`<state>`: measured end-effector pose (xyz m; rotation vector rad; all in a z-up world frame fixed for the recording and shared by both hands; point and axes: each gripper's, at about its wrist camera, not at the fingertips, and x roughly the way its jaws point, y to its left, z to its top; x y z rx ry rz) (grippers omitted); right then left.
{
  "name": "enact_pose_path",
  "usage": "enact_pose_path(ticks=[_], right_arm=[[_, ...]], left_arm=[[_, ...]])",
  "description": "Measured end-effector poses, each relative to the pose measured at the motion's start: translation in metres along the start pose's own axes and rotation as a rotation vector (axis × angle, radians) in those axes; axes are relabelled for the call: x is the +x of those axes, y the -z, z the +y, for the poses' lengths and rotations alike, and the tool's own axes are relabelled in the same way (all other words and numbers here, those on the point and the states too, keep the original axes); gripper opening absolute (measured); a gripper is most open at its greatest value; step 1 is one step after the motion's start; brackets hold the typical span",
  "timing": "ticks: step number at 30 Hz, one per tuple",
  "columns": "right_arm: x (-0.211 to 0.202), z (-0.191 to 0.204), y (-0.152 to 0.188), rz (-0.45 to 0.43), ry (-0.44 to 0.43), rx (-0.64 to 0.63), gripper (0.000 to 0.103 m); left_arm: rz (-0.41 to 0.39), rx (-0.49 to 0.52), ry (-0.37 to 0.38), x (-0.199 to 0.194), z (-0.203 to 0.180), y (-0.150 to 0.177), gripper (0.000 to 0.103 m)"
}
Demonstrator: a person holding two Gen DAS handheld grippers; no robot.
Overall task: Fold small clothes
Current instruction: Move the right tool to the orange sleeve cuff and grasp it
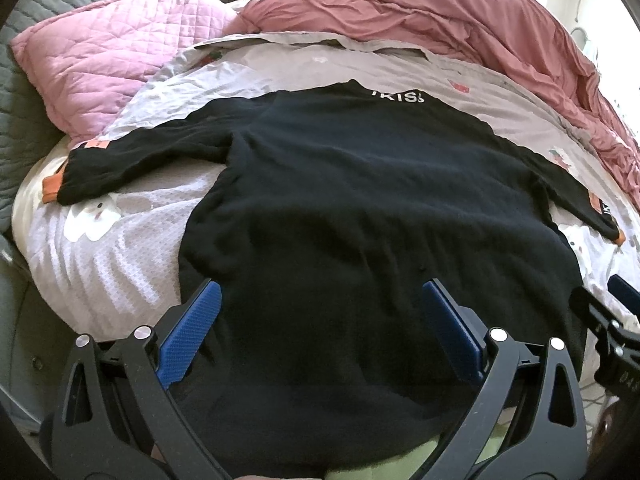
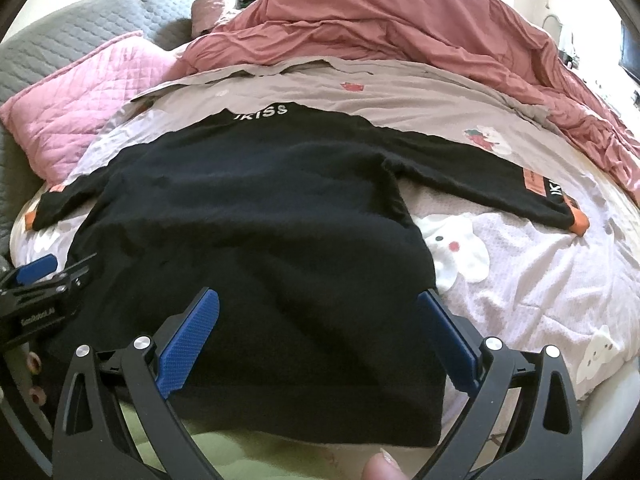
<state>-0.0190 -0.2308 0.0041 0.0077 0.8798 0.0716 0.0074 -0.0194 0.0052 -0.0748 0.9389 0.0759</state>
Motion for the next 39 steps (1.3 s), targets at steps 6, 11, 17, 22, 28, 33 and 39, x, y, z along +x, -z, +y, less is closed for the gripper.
enact_pose_path(ticks=[6,11,17,22,28,33,39], right_arm=[[0.013,-0.019,-0.012,0.0,0.012,0.029,0.099],[0.027,-0.041,-0.022,0.008,0.035,0.063,0.099],[0.042,-0.069,-0.034,0.005,0.068,0.105,0.099],[0.052,-0.092,-0.043,0.0,0.095,0.139,0.099],[0.064,-0.128,-0.056,-0.007,0.152,0.182,0.099],[0.071,-0.157,-0.064,-0.014,0.204,0.208,0.099],[0.082,-0.2,-0.073,-0.006,0.259,0.257,0.099]], left_arm=[[0.003,0.013,-0.016,0.009,-0.008,-0.015,0.094],[0.006,0.019,-0.024,0.018,-0.014,-0.028,0.094],[0.014,0.03,-0.024,0.032,-0.024,-0.045,0.094],[0.024,0.042,-0.03,0.046,-0.035,-0.06,0.094],[0.031,0.064,-0.009,0.058,-0.051,-0.076,0.094],[0.028,0.099,-0.025,0.07,-0.067,-0.093,0.094],[0.049,0.108,-0.026,0.089,-0.076,-0.111,0.094]])
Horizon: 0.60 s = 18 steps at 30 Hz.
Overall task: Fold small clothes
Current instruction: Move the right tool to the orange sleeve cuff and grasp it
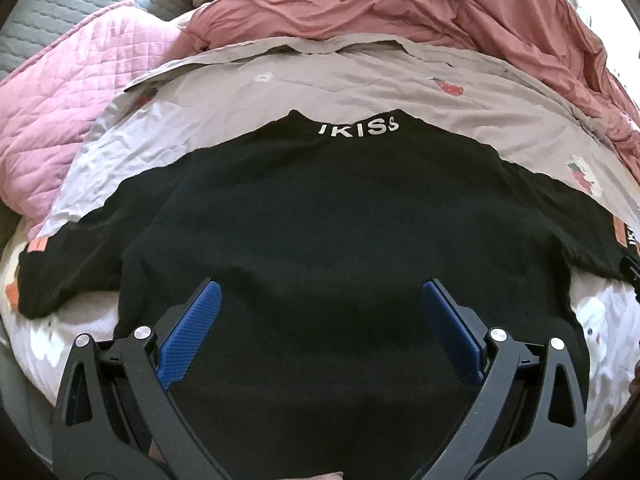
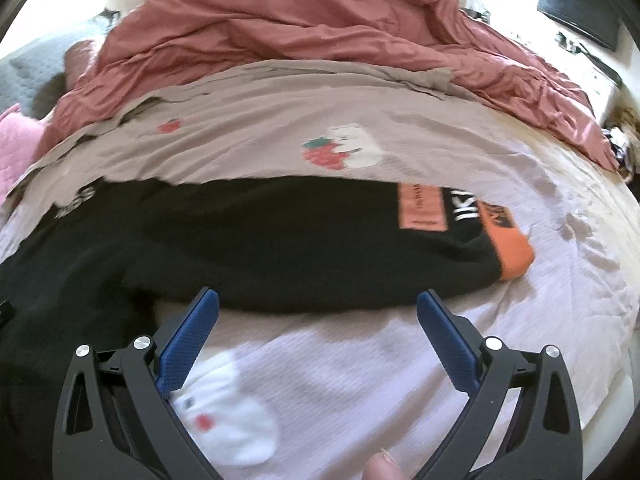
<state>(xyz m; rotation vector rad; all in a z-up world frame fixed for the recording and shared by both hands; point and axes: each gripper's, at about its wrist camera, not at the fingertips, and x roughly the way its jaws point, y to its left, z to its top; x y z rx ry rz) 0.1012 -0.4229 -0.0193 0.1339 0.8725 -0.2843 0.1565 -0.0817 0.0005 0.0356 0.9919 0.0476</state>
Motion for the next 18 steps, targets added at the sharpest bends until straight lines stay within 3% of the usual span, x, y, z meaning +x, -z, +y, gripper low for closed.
enact_pose_path(ticks=[18], right_arm=[[0.044,-0.111,-0.027,0.039,0.175,0.137,0.098]], left_arm=[[0.069,0.025,0.003,0.06,-0.011,-0.015,0.094]])
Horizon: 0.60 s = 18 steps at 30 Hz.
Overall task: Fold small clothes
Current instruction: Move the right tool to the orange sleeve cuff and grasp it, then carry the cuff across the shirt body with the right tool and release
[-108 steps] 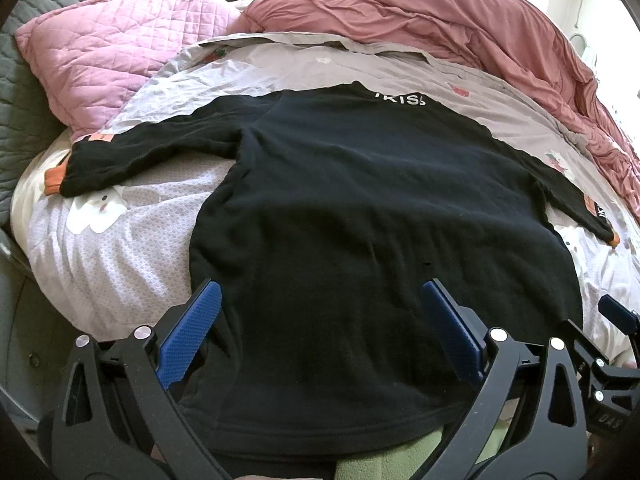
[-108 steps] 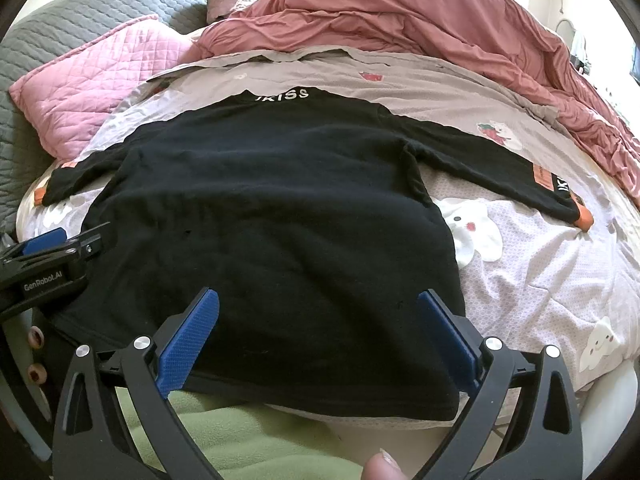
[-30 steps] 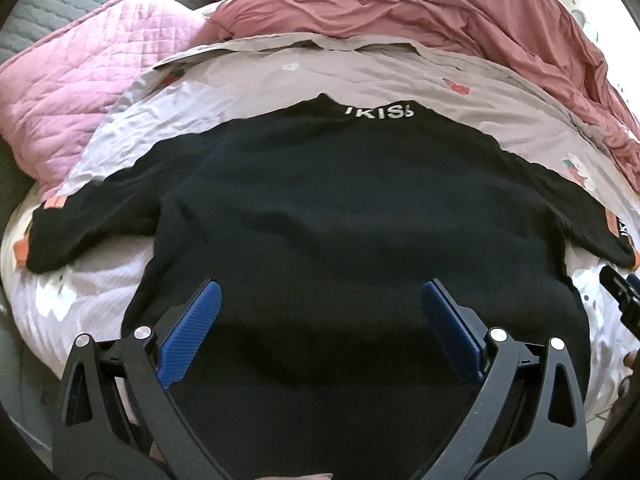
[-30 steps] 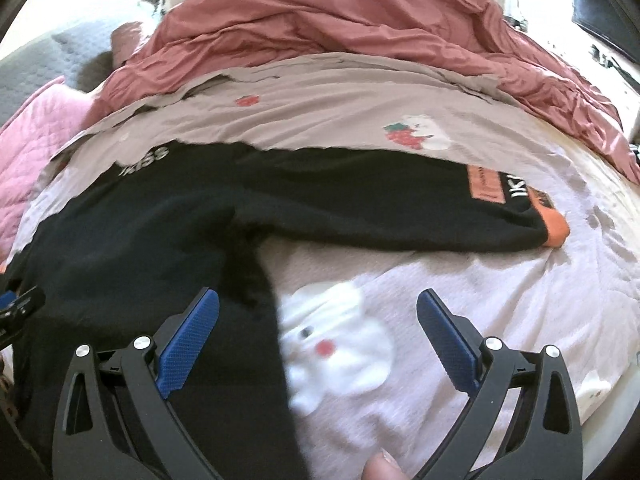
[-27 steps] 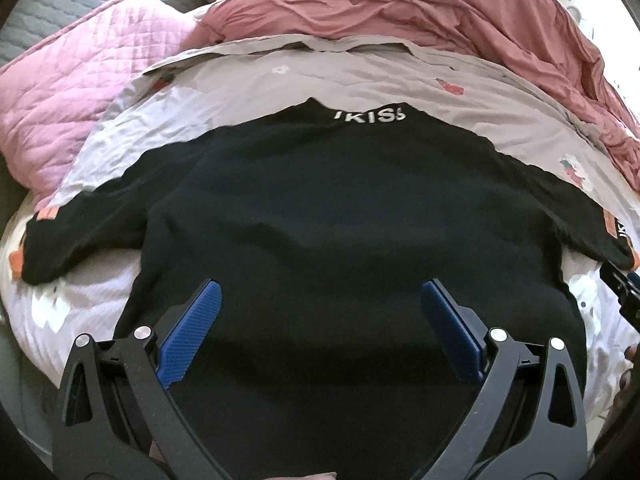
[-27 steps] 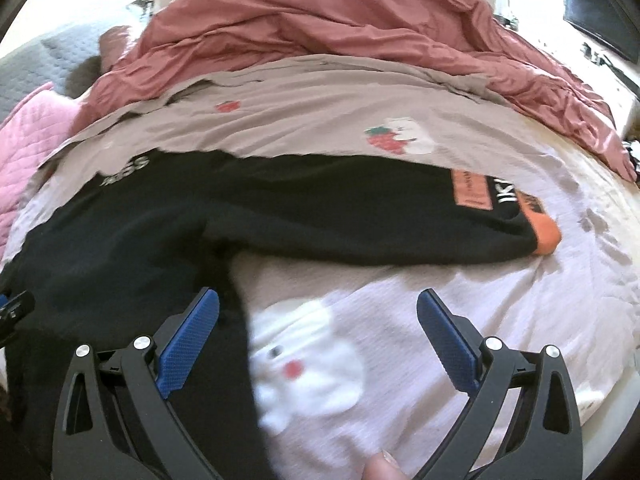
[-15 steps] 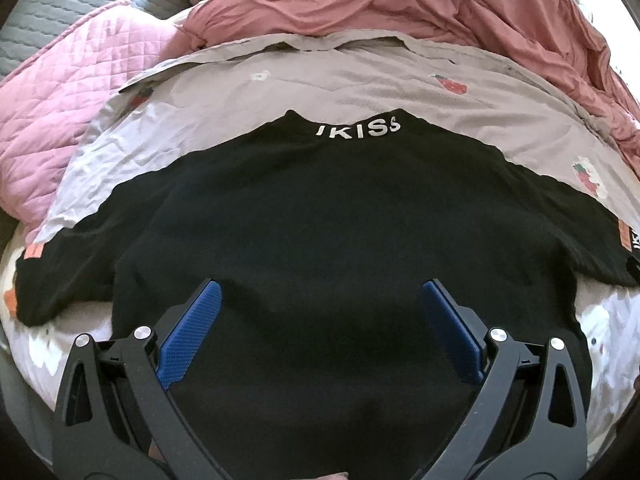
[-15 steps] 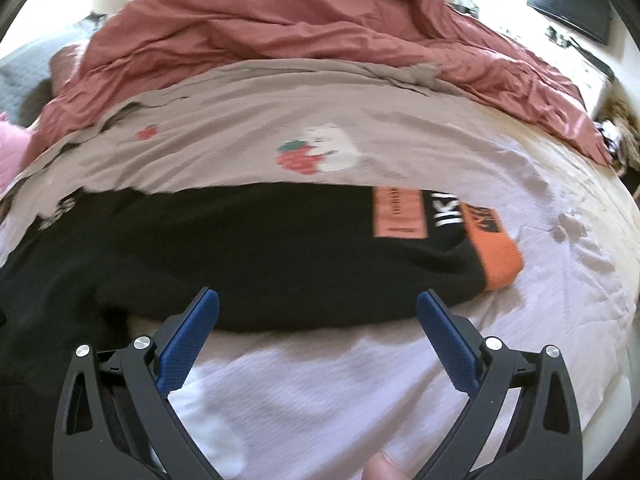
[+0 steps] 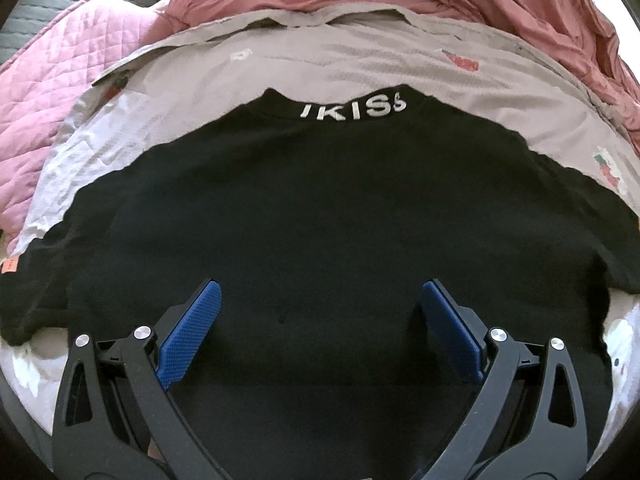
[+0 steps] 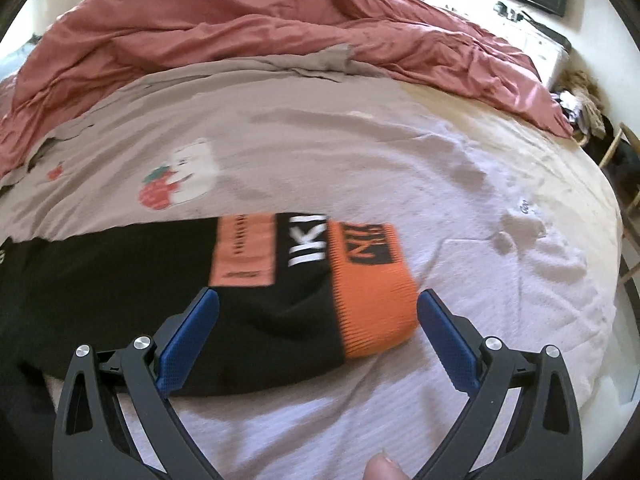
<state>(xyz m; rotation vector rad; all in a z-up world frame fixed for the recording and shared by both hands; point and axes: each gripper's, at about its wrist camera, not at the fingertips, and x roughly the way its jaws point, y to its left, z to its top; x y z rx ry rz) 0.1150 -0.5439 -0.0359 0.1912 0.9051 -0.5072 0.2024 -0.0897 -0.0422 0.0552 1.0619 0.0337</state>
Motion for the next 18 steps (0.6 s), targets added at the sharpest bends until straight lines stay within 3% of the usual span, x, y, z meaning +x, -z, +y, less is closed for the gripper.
enact_pose_path(ticks=[8,10,11,13,14,16,17,18], right_arm=[[0.019,-0.015,-0.008,0.019,-0.019,0.023,0.097],[0.021,-0.016,-0.009,0.026,-0.037,0.036,0.083],[0.024,-0.017,-0.009,0.036,-0.041,0.043,0.065],[0.025,-0.02,-0.009,0.037,-0.062,0.052,0.059],[0.023,-0.022,-0.01,0.025,-0.074,0.059,0.045],[0.018,-0.028,-0.01,0.004,-0.125,0.084,0.031],[0.014,-0.029,-0.011,-0.006,-0.179,0.083,0.013],[0.011,-0.028,-0.012,-0.011,-0.193,0.074,0.013]], left_arm=[[-0.016,0.01,-0.005,0.008,0.0,0.0,0.094],[-0.018,0.012,-0.004,0.009,0.001,0.0,0.094],[-0.018,0.011,-0.003,0.009,0.001,0.0,0.094],[-0.017,0.006,0.002,0.01,0.001,0.001,0.094],[-0.017,0.003,0.004,0.01,0.002,0.001,0.094],[-0.019,0.001,0.004,0.01,0.002,0.001,0.094],[-0.019,0.002,0.003,0.01,0.002,0.001,0.094],[-0.021,0.004,0.002,0.009,0.001,0.001,0.094]])
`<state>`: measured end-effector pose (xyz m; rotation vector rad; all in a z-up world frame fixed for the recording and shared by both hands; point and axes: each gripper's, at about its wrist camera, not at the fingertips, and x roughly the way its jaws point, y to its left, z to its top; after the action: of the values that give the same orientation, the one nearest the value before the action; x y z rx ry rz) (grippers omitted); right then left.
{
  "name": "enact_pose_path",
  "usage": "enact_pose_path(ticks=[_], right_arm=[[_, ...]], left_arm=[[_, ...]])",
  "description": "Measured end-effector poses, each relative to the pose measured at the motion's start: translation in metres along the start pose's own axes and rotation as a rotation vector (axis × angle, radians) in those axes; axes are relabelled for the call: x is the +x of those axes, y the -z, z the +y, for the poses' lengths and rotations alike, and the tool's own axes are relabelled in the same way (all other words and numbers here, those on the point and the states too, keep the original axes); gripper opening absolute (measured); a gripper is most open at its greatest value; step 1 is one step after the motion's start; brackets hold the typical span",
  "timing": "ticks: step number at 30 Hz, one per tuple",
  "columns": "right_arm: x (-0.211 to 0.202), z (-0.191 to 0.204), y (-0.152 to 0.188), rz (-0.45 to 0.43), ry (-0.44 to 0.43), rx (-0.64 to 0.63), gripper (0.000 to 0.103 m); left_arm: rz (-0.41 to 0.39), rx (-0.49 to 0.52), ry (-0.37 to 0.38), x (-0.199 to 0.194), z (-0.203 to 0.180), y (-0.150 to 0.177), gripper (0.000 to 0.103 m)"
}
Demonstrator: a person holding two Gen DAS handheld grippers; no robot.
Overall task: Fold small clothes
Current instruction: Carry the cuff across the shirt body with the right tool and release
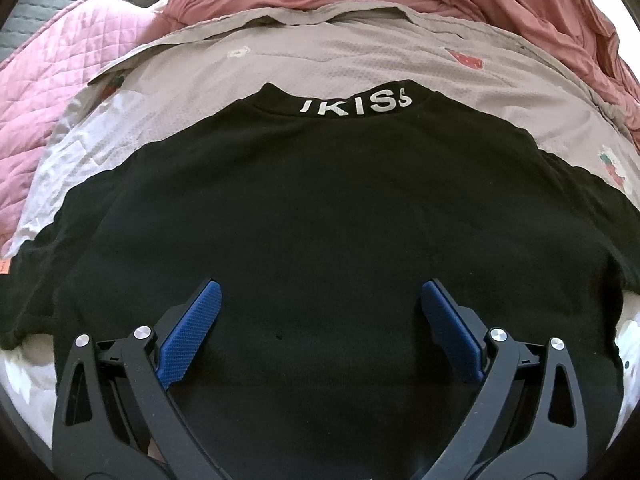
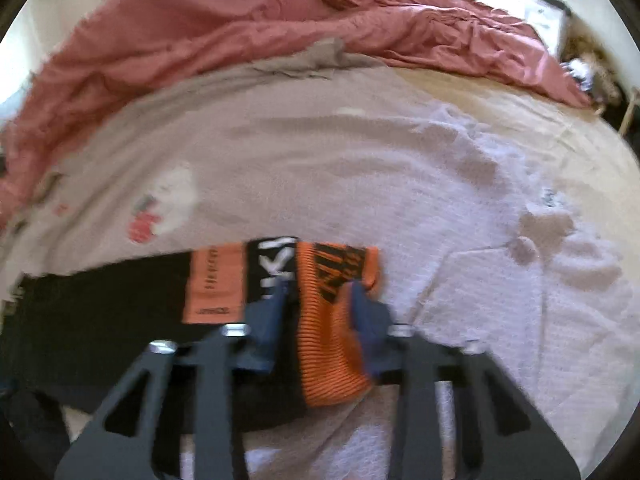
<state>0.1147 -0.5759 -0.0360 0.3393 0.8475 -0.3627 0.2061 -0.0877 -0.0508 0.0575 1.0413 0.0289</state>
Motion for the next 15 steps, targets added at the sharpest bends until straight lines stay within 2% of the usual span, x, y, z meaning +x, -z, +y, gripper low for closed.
enact_pose_path(ticks=[5,8,15], right_arm=[[-0.019,0.009,-0.001,-0.038,-0.084,-0.004,0.012],[-0.039,0.028,-0.003,-0.077,-0.142,-0.022,0.012],[-0.07,0.105,-0.004,-0.124,-0.299,-0.12,0.012]], left_arm=[[-0.019,0.0,0.003,-0.007,0.002,0.0,0.094],[-0.04,-0.01,0.016,-0.017,0.005,0.0,0.094],[-0.081,-0.047,0.03,-0.036,0.019,0.002,0.094]])
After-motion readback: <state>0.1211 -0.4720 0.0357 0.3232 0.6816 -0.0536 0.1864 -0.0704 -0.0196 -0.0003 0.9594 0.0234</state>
